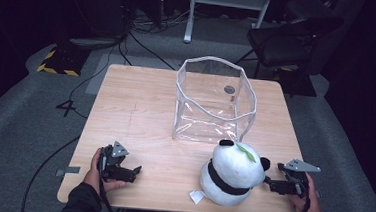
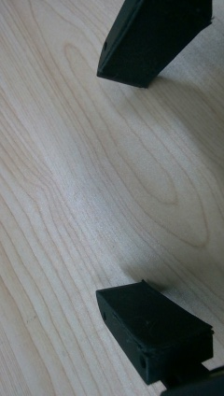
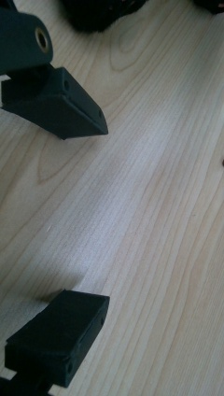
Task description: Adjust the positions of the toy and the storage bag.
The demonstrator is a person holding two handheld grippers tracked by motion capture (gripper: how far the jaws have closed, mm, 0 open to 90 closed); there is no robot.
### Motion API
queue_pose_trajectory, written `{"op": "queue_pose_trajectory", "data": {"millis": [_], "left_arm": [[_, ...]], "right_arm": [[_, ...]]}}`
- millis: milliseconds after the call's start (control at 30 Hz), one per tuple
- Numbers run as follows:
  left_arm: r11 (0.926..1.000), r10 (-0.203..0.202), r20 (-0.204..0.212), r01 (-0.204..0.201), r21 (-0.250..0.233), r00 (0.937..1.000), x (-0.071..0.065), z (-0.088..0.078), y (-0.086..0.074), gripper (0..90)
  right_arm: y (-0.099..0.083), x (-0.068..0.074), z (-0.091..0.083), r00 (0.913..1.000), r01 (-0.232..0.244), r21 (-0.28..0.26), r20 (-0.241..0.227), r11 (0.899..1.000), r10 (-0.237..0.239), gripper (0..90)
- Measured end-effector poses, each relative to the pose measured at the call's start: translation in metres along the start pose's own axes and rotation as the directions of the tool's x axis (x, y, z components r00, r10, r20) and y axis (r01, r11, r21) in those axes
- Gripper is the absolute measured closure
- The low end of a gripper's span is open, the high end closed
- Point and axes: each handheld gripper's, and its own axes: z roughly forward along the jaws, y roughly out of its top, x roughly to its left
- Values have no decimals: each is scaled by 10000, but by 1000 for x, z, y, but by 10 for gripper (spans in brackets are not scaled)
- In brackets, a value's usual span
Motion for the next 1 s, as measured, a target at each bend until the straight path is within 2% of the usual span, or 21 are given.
{"op": "queue_pose_trajectory", "data": {"millis": [133, 200, 267, 433, 533, 600, 667, 767, 833, 1000], "left_arm": [[10000, 16, 10, -16, 4, 10000, 0, 0, 0, 2], [10000, 15, 12, -15, 4, 10000, 0, 0, 0, 2], [10000, 17, 12, -17, 5, 10000, 0, 0, 0, 2], [10000, -67, -26, 67, -13, 10000, -1, -1, -1, 4], [10000, -76, -29, 76, -25, 10000, -2, -1, -2, 5], [10000, -49, -18, 49, 2, 10000, -1, -1, -1, 5], [10000, -50, -18, 50, 3, 10000, -1, -1, -1, 4], [10000, -49, -18, 49, 3, 10000, -1, -1, -1, 5], [10000, -49, -17, 50, 3, 10000, -1, -1, -1, 4], [10000, -50, -16, 50, 3, 10000, -1, -1, -1, 4]], "right_arm": [[0, 1, 0, 9997, 213, -20, -143, 9998, -214, 151], [0, 2, 0, 9996, 254, -50, -119, 9997, -255, 151], [0, 4, -1, 9987, 507, -97, -1, 9987, -507, 151], [0, 2, -3, 9991, 403, 70, -155, 9992, -402, 169], [-1, 7, -5, 9933, 1087, -66, -399, 9940, -1089, 180], [-2, 8, -7, 9927, 1141, -189, -383, 9933, -1147, 198], [-2, 8, -8, 9915, 1192, -223, -497, 9926, -1202, 198], [-3, 8, -14, 9873, 1118, -344, -1096, 9931, -1149, 198], [-2, 10, -16, 9861, 1151, -376, -1167, 9926, -1187, 198], [5, 22, -28, 9729, 1437, -841, -1704, 9860, -1563, 197]]}}
